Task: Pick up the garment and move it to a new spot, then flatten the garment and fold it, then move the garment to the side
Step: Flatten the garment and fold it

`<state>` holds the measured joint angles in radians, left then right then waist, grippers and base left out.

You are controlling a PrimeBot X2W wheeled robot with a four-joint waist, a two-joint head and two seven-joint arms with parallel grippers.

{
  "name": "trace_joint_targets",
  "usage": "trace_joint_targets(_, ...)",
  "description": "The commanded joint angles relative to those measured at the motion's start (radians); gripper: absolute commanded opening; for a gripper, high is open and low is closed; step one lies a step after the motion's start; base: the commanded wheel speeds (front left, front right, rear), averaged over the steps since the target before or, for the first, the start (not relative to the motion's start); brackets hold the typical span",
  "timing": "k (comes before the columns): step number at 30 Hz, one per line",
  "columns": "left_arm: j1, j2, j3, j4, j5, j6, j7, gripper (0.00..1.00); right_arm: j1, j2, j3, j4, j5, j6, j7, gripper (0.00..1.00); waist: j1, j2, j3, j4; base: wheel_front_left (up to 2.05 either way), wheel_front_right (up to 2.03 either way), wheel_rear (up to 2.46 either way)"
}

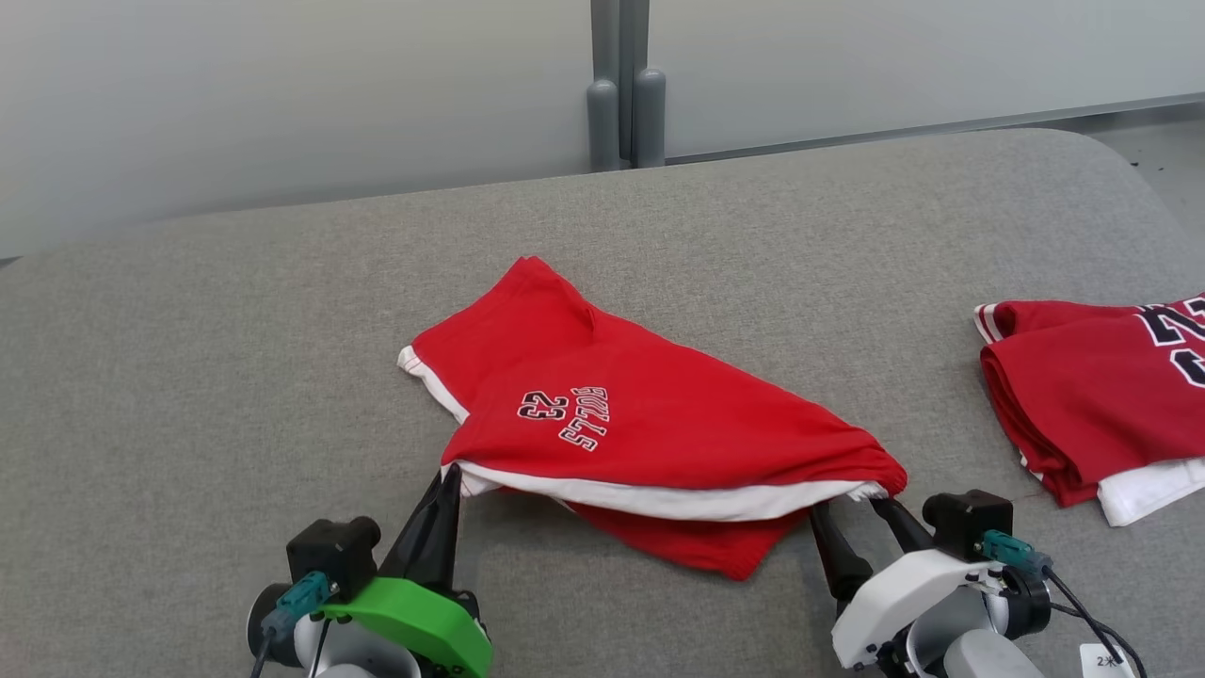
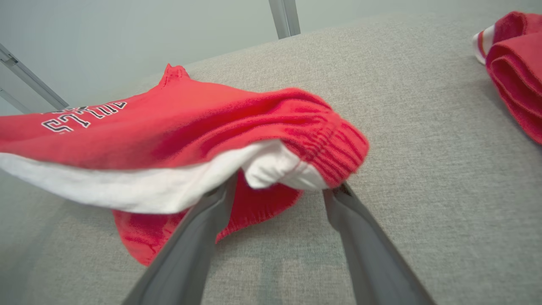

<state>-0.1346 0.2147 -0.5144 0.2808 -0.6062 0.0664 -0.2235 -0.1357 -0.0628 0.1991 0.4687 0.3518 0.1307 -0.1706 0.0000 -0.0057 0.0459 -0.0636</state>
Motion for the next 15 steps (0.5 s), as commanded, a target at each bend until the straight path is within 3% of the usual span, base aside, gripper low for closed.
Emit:
trace_joint_targets(1,0.005,0.007,0.004,0.0,-0.005,0.007,0.002,0.0,-0.01,-0.013,0.017,0.006,0.008,0.0,-0.014,1.0,0.0,0.0057,-0.002,0.01,0.0,0.0,0.0)
trace_joint_targets(8,0.011,0.005,0.013,0.02,-0.022,0.01,-0.003,0.0,0.04,-0.047,0.036,-0.042,-0.007,0.0,-0.034,1.0,0.0,0.0057,-0.004,0.005,0.0,0.0,0.0)
trace_joint_targets(15,0.018,0.012,0.025,0.039,-0.034,0.011,-0.012,0.0,0.107,-0.063,0.043,-0.171,-0.031,0.0,-0.006,1.0,0.0,0.0057,0.001,-0.021,0.0,0.0,0.0)
